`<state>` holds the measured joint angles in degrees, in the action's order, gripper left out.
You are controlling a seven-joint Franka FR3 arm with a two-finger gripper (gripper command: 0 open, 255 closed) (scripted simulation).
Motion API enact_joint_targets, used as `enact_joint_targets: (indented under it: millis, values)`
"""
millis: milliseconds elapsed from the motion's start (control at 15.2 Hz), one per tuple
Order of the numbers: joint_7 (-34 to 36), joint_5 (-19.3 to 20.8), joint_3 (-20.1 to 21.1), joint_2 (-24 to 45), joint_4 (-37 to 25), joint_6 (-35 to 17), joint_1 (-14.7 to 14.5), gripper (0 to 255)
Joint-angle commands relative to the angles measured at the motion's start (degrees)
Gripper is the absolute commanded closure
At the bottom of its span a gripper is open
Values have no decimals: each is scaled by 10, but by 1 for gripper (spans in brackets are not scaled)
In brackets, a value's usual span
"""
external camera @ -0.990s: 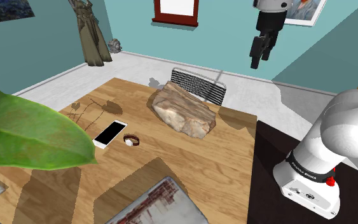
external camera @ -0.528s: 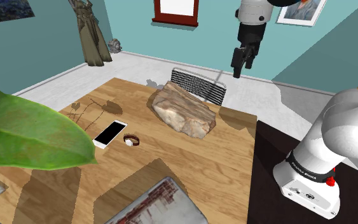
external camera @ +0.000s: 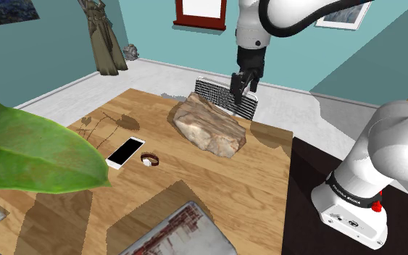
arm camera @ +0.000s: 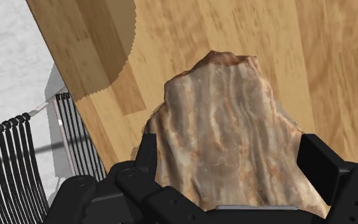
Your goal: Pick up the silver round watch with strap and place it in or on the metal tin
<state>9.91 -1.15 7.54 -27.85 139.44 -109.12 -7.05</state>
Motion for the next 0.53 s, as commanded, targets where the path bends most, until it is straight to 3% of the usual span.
enact_joint_targets:
  millis: [0, 462]
  values:
    - [19, -2, 16, 31, -6, -29, -6, 0]
    - [93, 15, 72, 162, -69, -108, -22, 0]
